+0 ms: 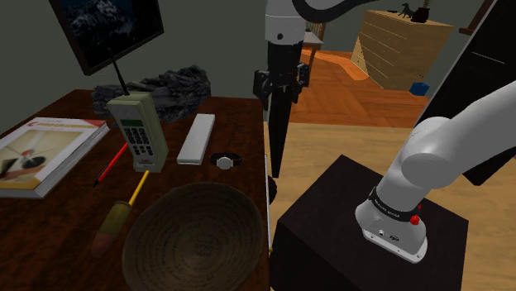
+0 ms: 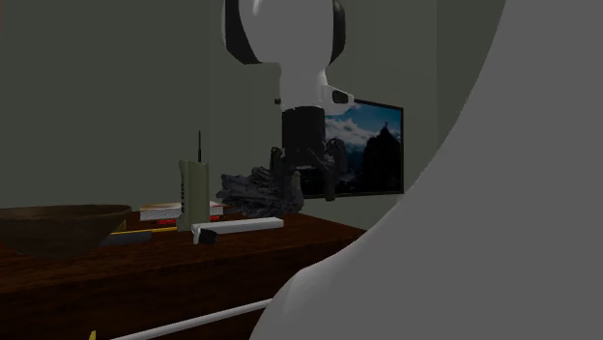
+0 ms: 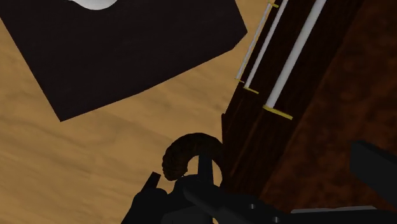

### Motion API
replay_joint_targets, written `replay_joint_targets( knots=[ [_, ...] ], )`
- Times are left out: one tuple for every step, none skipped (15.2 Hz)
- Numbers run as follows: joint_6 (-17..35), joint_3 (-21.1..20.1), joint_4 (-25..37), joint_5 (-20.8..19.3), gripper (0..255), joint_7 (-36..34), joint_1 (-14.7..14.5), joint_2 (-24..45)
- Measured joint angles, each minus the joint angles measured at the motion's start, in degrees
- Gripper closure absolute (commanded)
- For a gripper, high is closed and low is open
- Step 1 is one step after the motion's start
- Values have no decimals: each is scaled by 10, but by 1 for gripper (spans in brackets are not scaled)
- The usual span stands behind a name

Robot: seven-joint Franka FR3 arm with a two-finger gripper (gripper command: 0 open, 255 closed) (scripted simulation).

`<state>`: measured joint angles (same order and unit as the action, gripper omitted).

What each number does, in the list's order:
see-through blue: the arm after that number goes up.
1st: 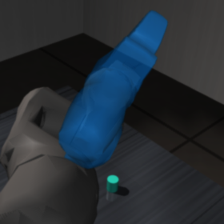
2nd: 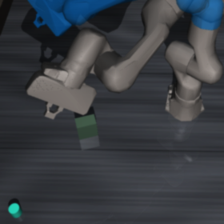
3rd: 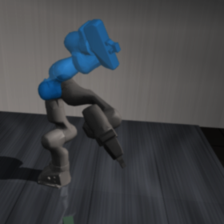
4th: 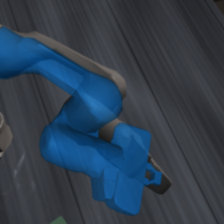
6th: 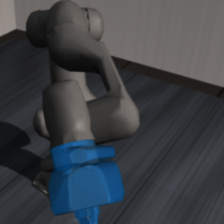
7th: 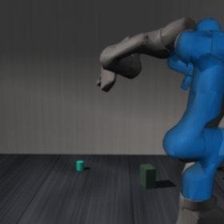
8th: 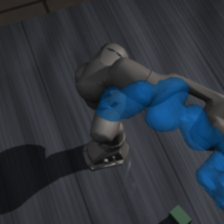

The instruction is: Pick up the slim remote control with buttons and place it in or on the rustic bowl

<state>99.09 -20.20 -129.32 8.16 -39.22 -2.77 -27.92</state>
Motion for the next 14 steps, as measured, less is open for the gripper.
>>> replay_joint_targets(
  knots=[
    [5, -11, 16, 0, 0, -20, 2, 18],
    [12, -22, 25, 1, 0, -40, 3, 32],
    [18, -33, 38, 0, 0, -60, 4, 49],
    [28, -45, 52, -4, 0, -81, 7, 72],
    [35, -56, 67, -8, 0, -101, 8, 92],
    [40, -67, 81, -12, 0, -123, 9, 110],
    [47, -78, 98, -19, 0, -145, 11, 132],
    [51, -90, 118, -27, 0, -171, 11, 156],
    [54, -101, 138, -36, 0, -195, 10, 180],
    [57, -111, 156, -46, 0, -219, 9, 201],
    [59, -119, 175, -57, 0, -243, 8, 223],
    [63, -127, 191, -68, 0, -266, 5, 244],
    [61, -132, 215, -81, 0, -287, 3, 268],
    [60, -138, 239, -97, 0, -311, -2, 294]
  ],
)
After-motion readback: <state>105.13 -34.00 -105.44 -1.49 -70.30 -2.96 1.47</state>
